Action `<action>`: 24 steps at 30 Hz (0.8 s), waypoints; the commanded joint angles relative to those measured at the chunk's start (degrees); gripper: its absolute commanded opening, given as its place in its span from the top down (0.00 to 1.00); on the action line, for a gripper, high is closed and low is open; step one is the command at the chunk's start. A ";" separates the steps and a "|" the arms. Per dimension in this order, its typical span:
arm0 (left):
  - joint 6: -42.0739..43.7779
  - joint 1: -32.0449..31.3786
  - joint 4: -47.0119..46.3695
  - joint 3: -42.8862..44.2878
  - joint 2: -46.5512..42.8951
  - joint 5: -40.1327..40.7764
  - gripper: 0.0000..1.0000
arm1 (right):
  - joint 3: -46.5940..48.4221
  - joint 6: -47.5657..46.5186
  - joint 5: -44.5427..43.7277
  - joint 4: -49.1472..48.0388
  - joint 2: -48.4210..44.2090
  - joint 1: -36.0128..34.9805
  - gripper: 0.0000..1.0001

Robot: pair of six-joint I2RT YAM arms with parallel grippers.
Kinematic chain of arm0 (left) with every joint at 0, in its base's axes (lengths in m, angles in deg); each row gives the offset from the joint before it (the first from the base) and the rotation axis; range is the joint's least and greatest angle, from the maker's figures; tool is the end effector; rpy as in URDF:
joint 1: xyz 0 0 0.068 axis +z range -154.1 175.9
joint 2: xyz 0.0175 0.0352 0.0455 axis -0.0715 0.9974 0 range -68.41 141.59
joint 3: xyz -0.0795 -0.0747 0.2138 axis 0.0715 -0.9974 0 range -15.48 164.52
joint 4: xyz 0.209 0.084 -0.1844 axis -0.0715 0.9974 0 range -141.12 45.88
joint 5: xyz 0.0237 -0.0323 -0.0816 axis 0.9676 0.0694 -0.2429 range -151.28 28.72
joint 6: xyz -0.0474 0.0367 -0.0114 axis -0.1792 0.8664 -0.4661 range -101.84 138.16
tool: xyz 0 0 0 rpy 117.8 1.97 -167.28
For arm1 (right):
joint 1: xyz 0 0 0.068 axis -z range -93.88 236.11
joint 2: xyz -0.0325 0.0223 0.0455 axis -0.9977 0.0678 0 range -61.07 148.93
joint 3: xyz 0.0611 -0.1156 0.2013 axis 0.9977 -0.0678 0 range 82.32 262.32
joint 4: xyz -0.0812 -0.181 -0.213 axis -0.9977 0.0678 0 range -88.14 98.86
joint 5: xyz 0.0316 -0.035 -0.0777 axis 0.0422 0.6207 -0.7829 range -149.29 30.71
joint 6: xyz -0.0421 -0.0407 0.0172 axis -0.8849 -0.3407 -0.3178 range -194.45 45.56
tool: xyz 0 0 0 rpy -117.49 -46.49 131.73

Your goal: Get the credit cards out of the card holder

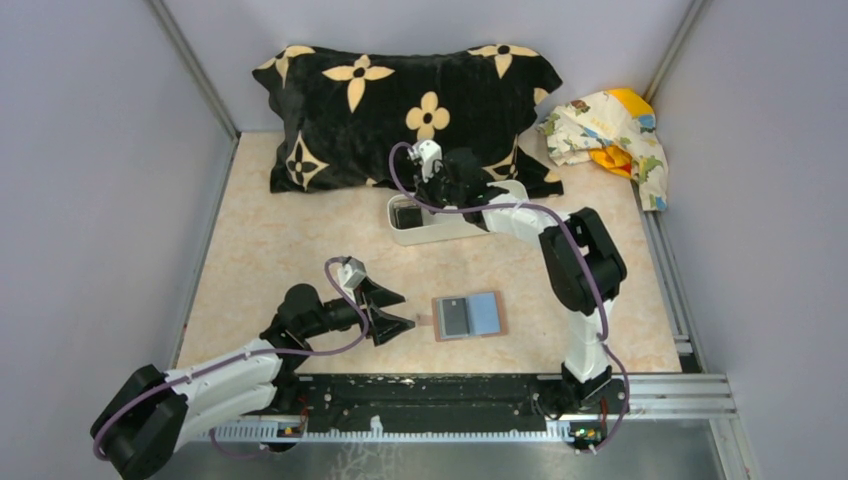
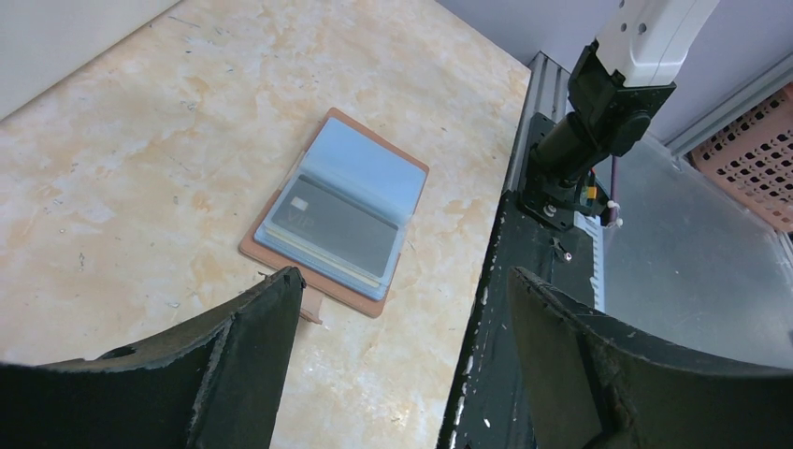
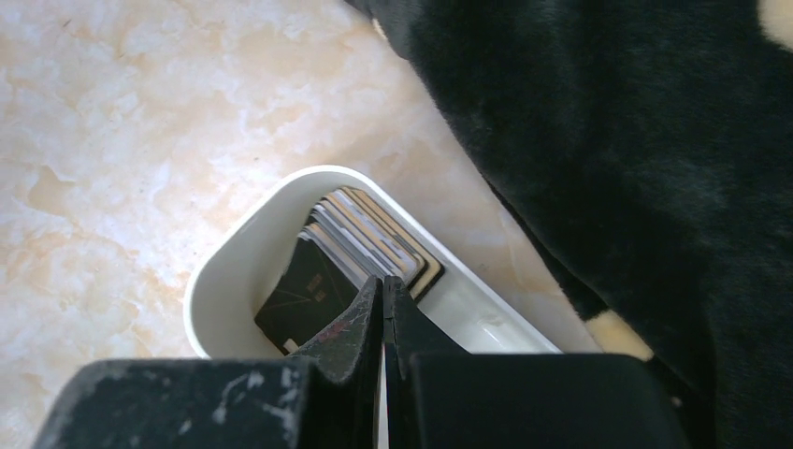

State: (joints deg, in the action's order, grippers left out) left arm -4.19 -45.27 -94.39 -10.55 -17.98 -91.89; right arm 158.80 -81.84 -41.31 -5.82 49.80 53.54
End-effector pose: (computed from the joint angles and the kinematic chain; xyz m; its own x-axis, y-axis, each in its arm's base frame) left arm 0.1527 -0.1644 0.1312 -0.3883 -0.0953 -0.9166 0.8670 0.2992 -0.3984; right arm 0.3876 0.2643 0.1689 -0.2798 -0.3241 -0.9037 -0.7870 0.6165 0.0225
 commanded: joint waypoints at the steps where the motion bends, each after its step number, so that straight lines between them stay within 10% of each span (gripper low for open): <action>1: 0.65 -0.28 -0.57 -0.04 -1.47 0.28 0.14 | 1.14 0.46 -0.05 -2.35 0.90 -2.67 1.00; 24: 1.15 -0.26 0.73 -0.74 -3.92 0.73 0.14 | 1.38 2.31 0.01 -2.94 -0.49 -4.94 1.00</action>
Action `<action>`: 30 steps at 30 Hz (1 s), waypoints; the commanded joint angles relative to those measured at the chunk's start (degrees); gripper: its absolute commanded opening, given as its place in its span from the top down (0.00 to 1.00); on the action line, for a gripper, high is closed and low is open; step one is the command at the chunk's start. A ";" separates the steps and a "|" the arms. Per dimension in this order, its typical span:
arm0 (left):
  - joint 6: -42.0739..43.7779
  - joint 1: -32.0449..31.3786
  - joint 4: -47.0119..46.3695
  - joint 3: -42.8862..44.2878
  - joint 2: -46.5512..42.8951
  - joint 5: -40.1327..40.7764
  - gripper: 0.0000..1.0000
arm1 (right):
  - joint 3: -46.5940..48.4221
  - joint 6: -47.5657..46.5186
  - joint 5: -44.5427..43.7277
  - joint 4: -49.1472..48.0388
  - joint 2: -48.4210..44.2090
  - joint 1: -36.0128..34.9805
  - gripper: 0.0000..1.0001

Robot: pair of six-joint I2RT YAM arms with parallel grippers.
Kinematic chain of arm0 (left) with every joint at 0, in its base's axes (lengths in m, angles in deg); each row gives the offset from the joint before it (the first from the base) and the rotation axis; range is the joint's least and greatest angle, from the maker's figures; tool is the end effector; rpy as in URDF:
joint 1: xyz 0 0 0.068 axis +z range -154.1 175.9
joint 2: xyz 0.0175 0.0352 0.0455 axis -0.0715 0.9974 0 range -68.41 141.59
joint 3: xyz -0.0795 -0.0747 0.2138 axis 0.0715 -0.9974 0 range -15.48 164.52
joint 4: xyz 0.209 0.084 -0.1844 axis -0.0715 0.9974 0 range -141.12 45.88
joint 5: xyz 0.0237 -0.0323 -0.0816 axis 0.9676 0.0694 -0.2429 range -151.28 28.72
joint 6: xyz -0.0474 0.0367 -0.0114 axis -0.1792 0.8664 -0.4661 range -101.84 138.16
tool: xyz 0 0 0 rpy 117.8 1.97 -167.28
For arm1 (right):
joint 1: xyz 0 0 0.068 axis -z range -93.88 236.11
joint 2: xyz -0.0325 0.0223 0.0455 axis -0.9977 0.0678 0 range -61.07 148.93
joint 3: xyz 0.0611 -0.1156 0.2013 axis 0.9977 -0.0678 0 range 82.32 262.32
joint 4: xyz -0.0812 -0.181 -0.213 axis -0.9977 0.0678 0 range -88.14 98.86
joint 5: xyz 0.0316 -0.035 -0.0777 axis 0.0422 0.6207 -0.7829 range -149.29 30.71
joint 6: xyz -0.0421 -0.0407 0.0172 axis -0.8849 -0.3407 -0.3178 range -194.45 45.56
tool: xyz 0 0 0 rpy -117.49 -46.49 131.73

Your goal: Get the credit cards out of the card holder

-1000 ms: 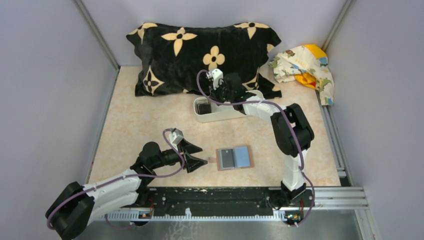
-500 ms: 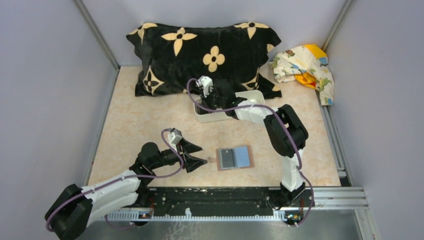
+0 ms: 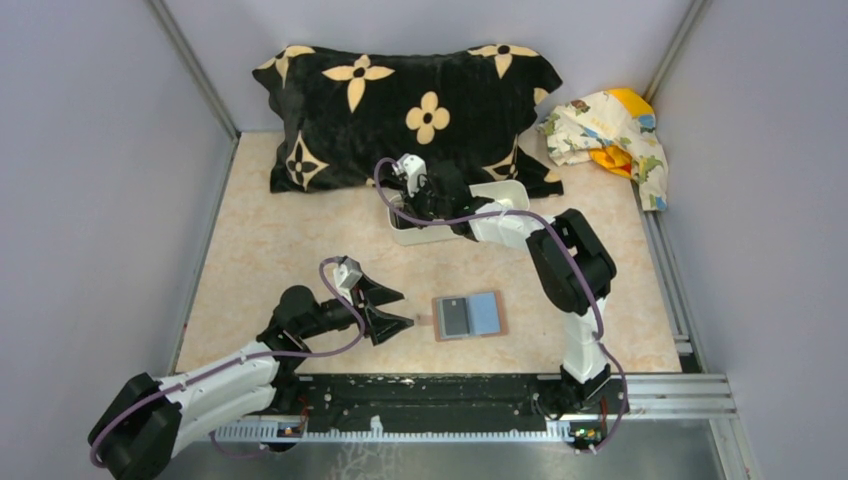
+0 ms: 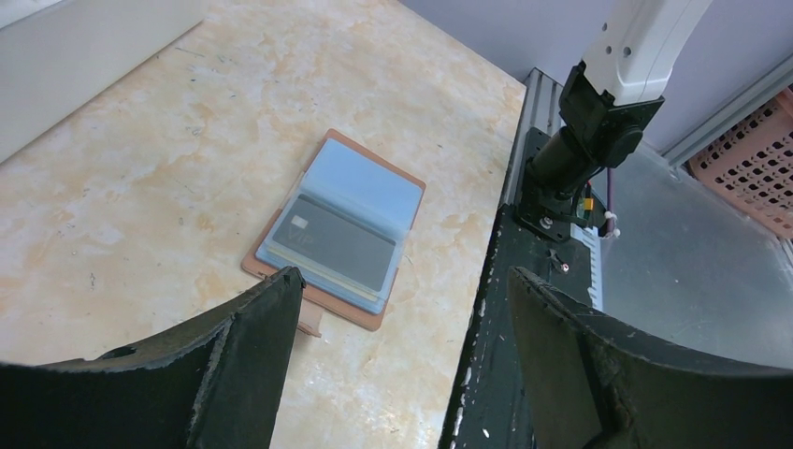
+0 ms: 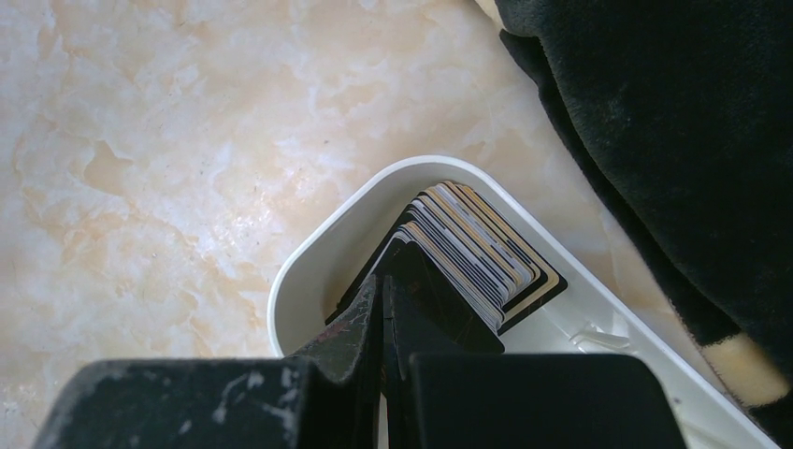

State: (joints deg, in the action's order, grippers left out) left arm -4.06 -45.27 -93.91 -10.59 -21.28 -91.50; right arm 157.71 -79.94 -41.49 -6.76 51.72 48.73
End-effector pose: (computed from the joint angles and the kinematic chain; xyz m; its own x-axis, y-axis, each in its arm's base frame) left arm 0.1519 -0.1633 0.1416 -0.3518 -0.1265 -0.9275 0.8800 0.2931 -0.3738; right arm 0.3635 0.2953 0.1487 -0.3050 -0.3479 -0.8865 -0.8240 0.5632 0.0625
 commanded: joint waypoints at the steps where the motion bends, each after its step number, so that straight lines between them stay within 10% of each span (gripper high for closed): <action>1: 1.03 -0.29 0.29 -0.72 -0.52 0.35 0.14 | 2.74 0.40 0.17 -1.78 -2.38 -0.10 1.00; 30: 1.02 -0.23 1.90 -1.10 -2.20 1.55 0.13 | 8.09 0.47 -1.89 -0.96 3.88 0.80 1.00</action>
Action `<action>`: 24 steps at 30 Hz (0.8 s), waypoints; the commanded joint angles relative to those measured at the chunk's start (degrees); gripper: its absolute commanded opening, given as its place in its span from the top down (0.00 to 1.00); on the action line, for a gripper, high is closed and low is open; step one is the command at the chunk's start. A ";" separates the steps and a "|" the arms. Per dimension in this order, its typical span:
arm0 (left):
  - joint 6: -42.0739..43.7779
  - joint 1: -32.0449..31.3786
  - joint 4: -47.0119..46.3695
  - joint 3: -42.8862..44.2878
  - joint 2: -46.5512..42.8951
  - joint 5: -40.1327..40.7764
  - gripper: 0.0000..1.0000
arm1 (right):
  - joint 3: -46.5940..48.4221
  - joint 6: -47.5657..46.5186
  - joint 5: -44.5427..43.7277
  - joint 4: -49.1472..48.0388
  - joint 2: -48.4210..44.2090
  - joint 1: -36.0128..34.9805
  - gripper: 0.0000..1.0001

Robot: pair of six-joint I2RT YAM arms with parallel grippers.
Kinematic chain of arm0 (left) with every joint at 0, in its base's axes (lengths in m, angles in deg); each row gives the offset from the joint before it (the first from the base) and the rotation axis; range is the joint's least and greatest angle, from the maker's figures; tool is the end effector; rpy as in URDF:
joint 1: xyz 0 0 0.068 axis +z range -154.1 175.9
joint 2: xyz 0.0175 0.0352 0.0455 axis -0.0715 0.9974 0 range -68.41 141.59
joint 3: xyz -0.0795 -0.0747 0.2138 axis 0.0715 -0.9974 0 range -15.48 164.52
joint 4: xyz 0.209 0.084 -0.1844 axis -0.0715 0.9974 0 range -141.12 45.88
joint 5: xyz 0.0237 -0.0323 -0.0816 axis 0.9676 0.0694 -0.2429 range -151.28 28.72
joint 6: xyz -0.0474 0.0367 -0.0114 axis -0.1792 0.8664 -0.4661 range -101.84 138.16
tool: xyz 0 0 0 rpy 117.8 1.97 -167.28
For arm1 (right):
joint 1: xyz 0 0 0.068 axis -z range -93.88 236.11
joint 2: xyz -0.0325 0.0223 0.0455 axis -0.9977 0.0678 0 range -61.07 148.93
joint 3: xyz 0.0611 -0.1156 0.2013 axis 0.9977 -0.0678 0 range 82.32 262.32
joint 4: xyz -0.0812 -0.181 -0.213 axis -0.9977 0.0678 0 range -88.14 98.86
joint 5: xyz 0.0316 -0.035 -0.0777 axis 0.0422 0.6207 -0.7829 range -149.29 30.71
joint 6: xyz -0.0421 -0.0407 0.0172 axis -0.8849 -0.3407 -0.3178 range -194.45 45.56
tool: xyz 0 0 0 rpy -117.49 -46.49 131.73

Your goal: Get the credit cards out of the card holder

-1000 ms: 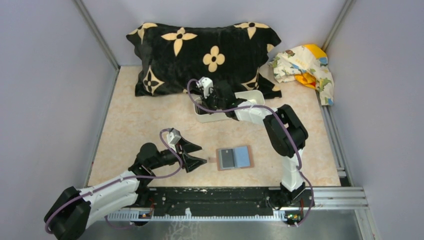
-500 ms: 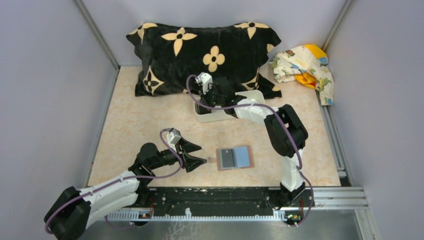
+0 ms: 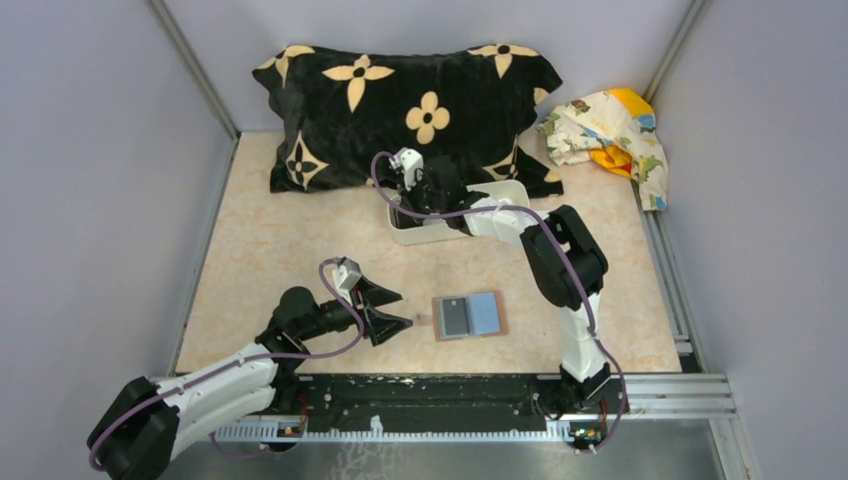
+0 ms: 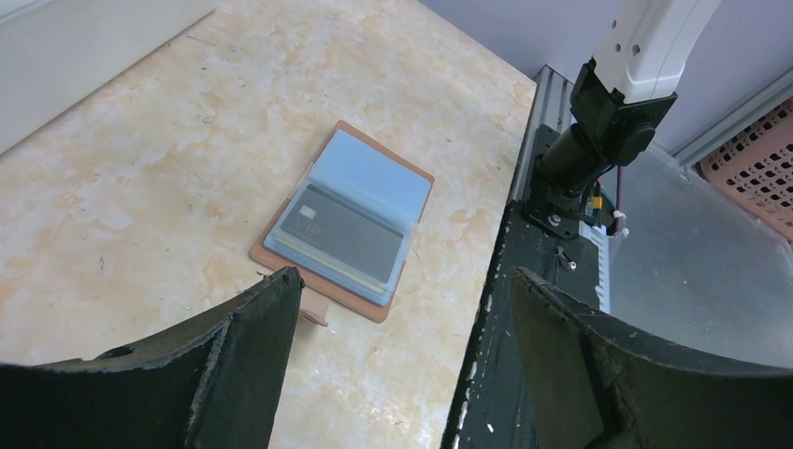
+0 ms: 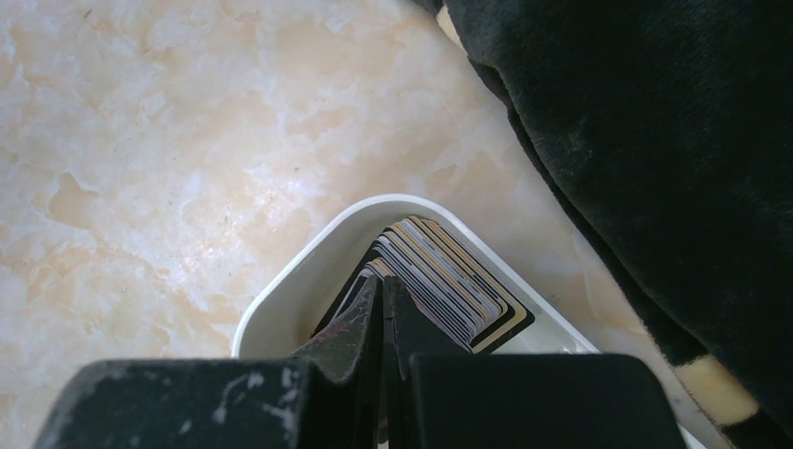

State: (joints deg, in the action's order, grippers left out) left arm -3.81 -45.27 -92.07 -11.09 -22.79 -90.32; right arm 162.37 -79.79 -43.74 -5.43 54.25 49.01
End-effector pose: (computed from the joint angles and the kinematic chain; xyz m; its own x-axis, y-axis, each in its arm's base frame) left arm 0.1513 -0.1618 0.1401 -0.3555 -0.1237 -0.9264 0.8712 0.3152 -0.3764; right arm 0.3778 0.3011 0.1553 -0.3008 -0.3401 -0.8910 -0.8015 0.5965 0.0429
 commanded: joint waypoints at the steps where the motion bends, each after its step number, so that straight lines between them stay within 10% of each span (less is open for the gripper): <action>1: 0.87 -0.23 0.12 -0.60 -0.69 0.43 0.13 | 3.50 0.33 0.40 -2.28 1.59 0.53 1.00; 24: 0.38 -0.23 1.59 -0.73 0.01 5.56 0.09 | -4.61 3.51 0.15 -10.91 -16.86 0.49 1.00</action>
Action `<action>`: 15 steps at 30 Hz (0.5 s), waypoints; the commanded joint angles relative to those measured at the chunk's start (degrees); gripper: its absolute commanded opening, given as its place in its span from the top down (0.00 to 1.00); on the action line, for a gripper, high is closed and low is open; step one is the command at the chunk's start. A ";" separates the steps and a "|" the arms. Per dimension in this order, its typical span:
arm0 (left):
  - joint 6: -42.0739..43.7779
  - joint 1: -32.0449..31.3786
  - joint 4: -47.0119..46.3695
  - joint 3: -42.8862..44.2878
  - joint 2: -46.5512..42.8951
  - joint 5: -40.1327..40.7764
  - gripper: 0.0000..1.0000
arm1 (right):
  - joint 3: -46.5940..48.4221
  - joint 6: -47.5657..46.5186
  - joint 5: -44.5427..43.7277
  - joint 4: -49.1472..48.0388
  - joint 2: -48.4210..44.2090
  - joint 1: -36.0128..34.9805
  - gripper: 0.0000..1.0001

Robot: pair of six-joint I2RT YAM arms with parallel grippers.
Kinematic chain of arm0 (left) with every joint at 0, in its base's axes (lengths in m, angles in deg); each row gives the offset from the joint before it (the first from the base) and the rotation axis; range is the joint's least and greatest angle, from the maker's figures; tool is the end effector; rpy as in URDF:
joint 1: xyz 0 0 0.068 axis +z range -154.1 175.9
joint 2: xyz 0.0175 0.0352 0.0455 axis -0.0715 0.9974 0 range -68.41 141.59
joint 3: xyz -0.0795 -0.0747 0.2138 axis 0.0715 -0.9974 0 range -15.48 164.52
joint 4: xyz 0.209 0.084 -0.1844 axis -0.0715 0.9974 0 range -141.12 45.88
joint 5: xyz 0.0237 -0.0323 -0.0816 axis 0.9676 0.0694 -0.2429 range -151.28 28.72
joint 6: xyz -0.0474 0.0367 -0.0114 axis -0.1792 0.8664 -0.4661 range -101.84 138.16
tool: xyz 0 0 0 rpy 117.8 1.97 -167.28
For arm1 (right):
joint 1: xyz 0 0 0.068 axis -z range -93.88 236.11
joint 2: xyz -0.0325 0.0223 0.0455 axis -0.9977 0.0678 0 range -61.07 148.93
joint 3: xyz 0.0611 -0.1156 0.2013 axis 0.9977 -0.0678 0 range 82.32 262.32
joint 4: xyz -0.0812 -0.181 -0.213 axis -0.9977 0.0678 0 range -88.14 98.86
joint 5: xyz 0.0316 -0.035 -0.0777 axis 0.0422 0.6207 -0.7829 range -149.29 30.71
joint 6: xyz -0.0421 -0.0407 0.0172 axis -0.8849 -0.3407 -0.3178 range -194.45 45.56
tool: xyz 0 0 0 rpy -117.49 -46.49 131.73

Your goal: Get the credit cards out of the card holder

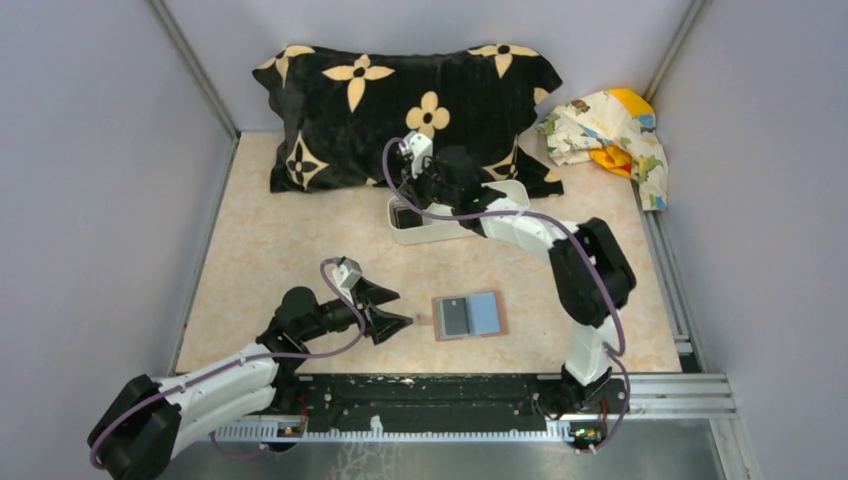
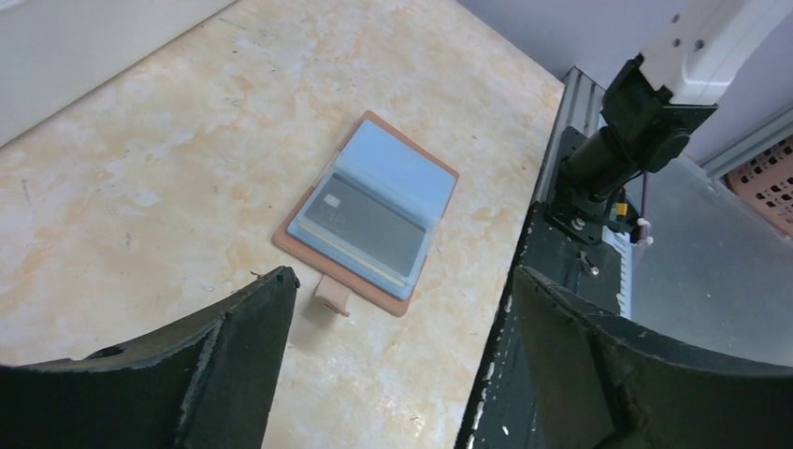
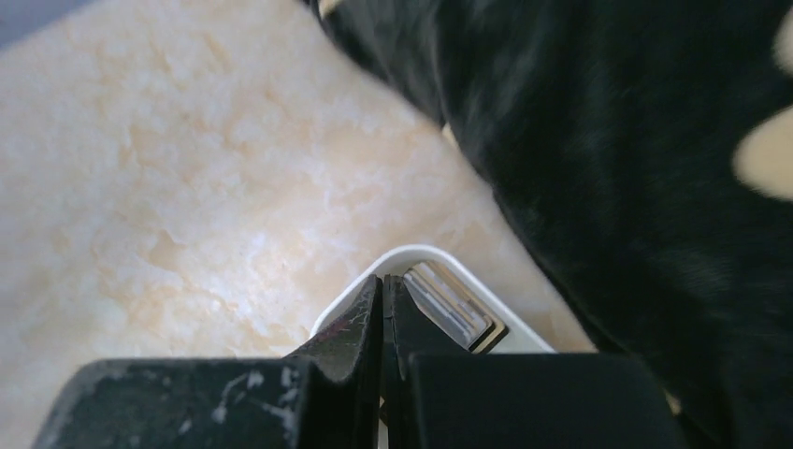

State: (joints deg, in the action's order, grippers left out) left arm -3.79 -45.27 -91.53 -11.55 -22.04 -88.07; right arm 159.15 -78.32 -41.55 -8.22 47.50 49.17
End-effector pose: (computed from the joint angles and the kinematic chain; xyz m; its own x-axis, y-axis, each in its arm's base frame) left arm 0.1523 -0.1606 0.1335 -0.3712 -0.1187 -0.9209 0.8495 0.3570 -0.3885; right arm 0.3666 0.2930 0.1937 -0.2403 -0.2613 -0.9349 -0.8169 0.5747 0.0493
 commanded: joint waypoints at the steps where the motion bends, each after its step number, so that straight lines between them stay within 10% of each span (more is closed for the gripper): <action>1: -0.03 -0.23 2.44 0.11 -0.90 4.42 0.06 | -3.10 2.85 -3.99 -8.82 -12.36 0.38 0.99; 3: -1.01 -0.26 6.37 1.47 -0.97 7.04 0.00 | -6.79 5.34 -8.72 -10.60 -16.68 0.57 0.93; 6: -2.05 -0.31 11.39 3.78 -0.17 9.96 0.00 | -16.23 13.26 -14.17 -15.28 -23.42 2.22 0.57; 15: -2.78 -2.26 18.70 10.81 7.39 12.30 0.00 | -43.49 27.34 -16.26 -8.65 -46.35 11.36 0.53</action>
State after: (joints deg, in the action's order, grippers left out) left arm -6.63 -45.71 -75.90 -3.58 -17.13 -77.73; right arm 124.29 -56.64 -53.35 -20.20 11.24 60.49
